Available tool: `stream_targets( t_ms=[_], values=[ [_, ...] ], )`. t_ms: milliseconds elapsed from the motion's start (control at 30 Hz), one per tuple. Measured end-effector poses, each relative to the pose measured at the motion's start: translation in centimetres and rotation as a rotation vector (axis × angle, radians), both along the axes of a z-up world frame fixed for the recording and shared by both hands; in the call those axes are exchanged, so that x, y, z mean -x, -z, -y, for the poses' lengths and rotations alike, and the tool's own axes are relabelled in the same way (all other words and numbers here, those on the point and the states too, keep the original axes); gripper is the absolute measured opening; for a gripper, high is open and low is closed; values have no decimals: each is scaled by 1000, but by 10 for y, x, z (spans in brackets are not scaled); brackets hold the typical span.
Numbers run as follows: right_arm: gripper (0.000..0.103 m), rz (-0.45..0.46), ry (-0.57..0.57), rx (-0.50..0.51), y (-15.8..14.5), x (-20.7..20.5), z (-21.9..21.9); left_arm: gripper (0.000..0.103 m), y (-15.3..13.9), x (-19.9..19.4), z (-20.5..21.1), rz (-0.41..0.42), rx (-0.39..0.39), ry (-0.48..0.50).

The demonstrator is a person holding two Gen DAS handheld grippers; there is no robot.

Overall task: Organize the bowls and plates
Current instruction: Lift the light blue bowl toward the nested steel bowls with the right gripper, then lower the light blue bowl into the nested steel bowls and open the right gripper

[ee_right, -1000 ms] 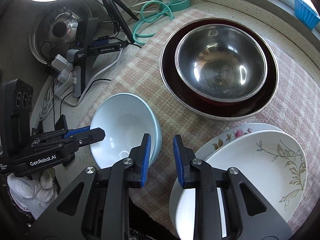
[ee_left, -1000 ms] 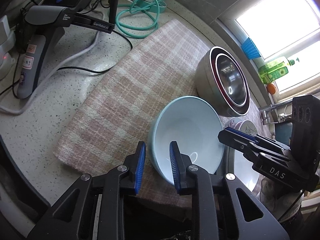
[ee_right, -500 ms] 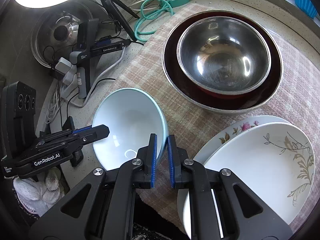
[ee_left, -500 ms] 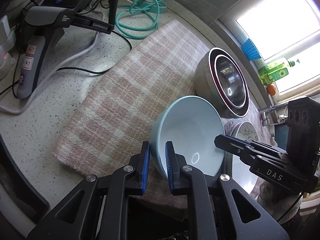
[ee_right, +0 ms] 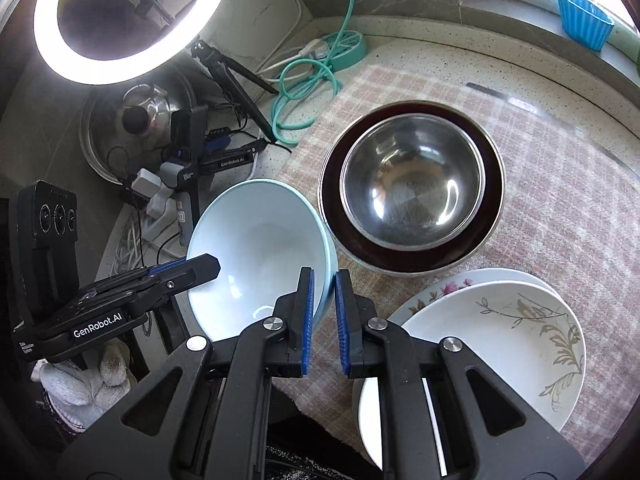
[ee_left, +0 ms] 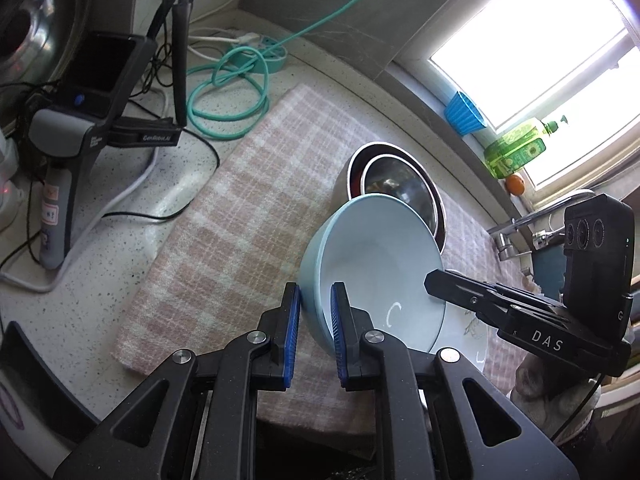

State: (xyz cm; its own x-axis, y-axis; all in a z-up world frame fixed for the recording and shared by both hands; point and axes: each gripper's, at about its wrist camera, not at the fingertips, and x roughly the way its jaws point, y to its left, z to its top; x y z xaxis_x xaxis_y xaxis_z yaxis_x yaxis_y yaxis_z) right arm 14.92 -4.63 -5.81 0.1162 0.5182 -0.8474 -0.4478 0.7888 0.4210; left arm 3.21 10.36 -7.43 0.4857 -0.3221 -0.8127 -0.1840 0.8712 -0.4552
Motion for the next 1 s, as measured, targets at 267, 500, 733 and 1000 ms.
stream_targets(
  t_ms=[267,500,733,1000],
  values=[
    [11,43,67,-15,-19,-25,15,14,-14,-34,10,47,-13,47],
    [11,63,120,6,-18,-50,28,14,-10,-69,23,43,3,77],
    [11,54,163,34,-6,-67,42,14,-4,-96,39,33,-22,123],
    [11,29,178,61,11,-80,48,14,5,-113,50,5,-36,149]
  ],
)
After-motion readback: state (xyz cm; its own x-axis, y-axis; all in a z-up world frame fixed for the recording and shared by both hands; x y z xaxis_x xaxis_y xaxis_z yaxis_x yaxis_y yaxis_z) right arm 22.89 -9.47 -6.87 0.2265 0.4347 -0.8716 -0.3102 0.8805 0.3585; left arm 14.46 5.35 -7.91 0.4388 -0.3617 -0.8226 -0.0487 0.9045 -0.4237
